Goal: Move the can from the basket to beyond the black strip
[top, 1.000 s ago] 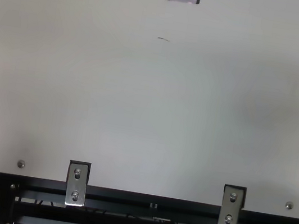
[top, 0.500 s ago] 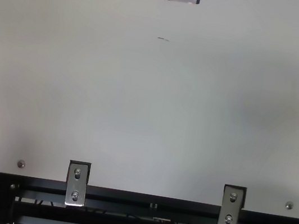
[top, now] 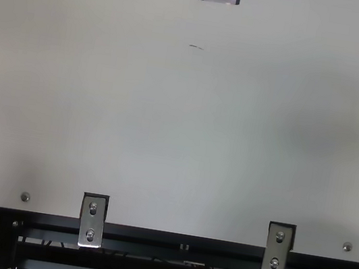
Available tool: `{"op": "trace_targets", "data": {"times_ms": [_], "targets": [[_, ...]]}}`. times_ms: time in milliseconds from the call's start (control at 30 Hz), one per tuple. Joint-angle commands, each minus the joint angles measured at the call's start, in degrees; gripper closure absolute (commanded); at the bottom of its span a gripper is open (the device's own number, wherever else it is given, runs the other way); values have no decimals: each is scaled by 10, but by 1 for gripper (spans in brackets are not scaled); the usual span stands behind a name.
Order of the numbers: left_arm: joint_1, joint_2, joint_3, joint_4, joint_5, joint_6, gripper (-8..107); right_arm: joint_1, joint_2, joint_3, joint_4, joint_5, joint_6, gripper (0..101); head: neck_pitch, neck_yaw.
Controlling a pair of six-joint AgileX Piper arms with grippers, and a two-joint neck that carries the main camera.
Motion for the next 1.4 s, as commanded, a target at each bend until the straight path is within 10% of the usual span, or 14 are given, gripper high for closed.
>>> {"op": "trace_targets", "data": {"times_ms": [0,1367], "targets": [[2,6,-1,-1,-3,-9,9,0,0,0,0,0,0,0,-19,8],[42,113,-43,-104,-89,-27,9,0,0,0,0,0,0,0,-19,8]]}}
